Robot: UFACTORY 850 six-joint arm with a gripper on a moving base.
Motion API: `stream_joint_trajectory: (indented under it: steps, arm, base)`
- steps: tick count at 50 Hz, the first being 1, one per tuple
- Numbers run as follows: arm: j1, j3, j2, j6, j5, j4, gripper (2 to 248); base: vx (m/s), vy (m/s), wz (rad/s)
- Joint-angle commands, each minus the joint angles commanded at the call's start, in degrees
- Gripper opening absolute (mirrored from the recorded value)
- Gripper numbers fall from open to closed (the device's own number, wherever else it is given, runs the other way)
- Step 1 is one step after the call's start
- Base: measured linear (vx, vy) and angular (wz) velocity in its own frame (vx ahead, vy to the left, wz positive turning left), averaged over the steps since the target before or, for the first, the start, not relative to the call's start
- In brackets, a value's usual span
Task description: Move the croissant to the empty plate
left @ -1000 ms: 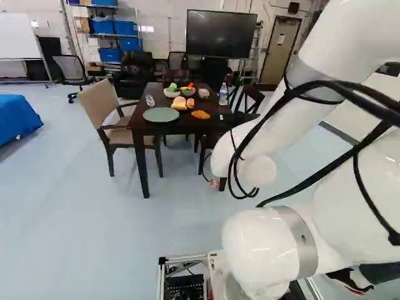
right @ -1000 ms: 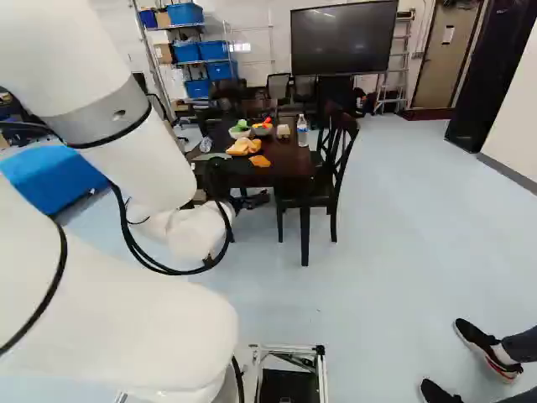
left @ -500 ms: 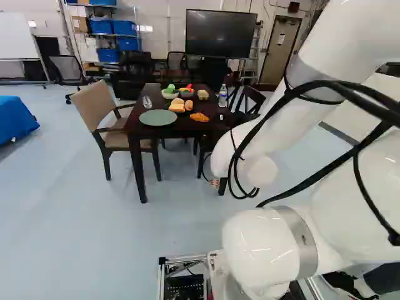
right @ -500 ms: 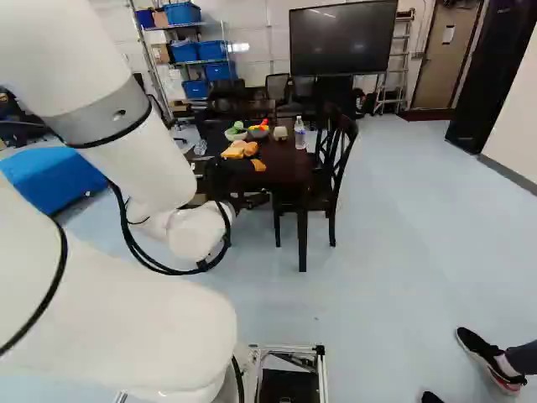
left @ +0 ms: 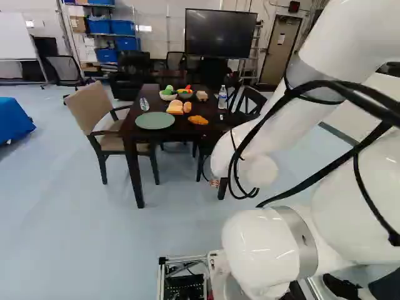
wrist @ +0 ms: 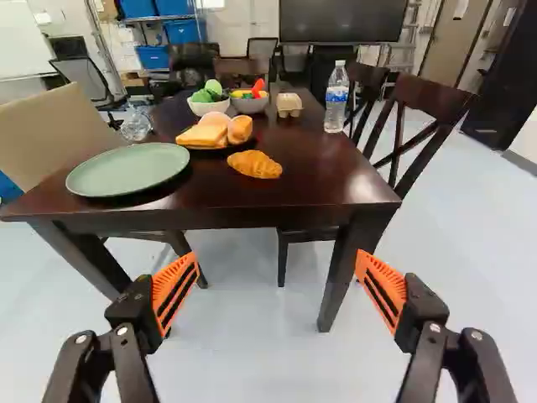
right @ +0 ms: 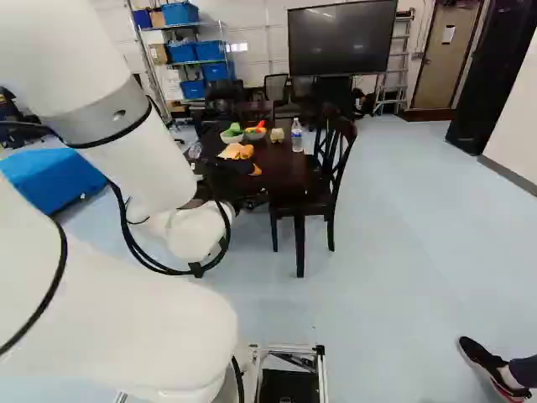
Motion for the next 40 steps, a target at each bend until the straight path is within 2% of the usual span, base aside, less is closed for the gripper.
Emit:
stream_joint_trajectory:
  steps: [16, 40]
  arm:
    - [0.0, 0.0, 0.0, 0.0, 0.0, 0.0, 247]
    - [0.0, 0.0, 0.0, 0.0, 0.0, 0.0, 247]
  base:
    - [0.065, -0.005, 0.035]
    - [0.087, 0.034, 0.151]
